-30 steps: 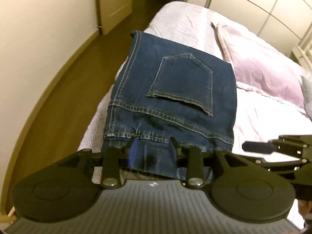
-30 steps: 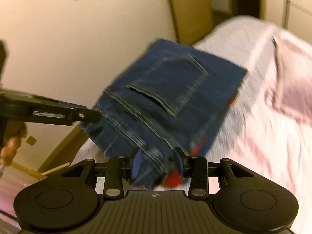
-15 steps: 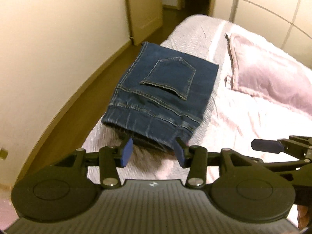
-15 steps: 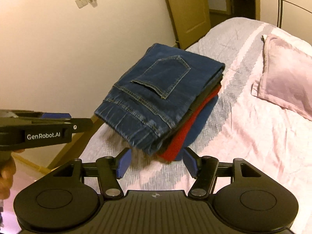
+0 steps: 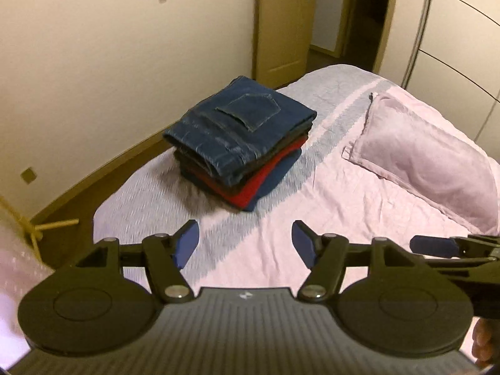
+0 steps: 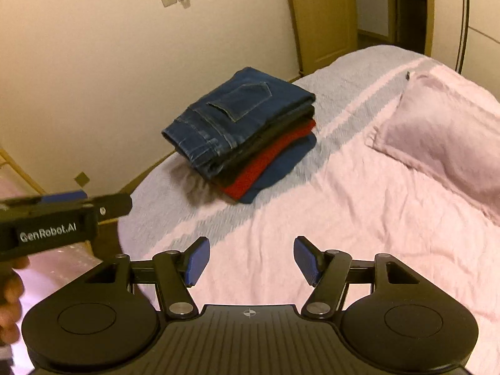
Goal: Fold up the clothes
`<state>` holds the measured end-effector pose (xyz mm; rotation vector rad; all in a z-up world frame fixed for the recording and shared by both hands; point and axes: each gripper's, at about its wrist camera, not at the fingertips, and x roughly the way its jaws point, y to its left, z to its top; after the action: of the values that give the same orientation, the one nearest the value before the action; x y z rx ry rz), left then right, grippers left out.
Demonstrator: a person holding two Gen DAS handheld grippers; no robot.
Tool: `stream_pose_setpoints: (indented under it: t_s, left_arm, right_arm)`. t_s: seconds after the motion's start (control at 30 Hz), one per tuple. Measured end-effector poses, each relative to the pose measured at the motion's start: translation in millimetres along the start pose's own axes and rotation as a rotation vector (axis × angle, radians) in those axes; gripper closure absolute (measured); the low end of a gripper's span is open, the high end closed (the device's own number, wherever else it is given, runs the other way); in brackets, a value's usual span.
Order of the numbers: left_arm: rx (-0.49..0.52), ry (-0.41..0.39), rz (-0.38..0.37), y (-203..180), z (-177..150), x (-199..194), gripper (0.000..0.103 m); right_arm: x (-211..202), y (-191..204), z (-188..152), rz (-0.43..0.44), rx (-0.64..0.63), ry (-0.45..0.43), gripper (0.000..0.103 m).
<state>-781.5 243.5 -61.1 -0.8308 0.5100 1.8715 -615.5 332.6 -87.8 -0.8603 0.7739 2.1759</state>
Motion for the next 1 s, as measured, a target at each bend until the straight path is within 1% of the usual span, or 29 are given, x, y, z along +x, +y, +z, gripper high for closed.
stream_pose_setpoints:
  t_s: [0.1, 0.23, 0.3, 0.37, 0.63, 1.0]
  left_arm:
    - [-0.029, 0.003, 0.025, -15, -13, -21, 0.041]
    - [-0.064, -0.006, 0.063, -30, -26, -42, 0.041]
    - [-0.079, -0.005, 0.089, -36, -31, -48, 0.041]
    - [-0.096, 0.001, 0.099, -41, -36, -51, 0.041]
    - [-0.152, 0.037, 0.11, -64, -44, -40, 0.04]
    - [-0.179, 0.096, 0.125, -89, -36, -3, 0.04]
  right_arm:
    - [-23, -12, -11, 0.036, 0.018, 0.005, 0.04]
    - [-44, -17, -20, 0.042, -0.036, 0.006, 0.04]
    - [-47, -18, -22, 0.039, -0.071, 0.015, 0.04]
    - [-49, -20, -25, 0.041, -0.095, 0.026, 0.04]
    - [-38, -42, -24, 0.013, -0.179, 0.066, 0.04]
    - [-9, -73, -7, -0.034, -0.256, 0.133, 0.04]
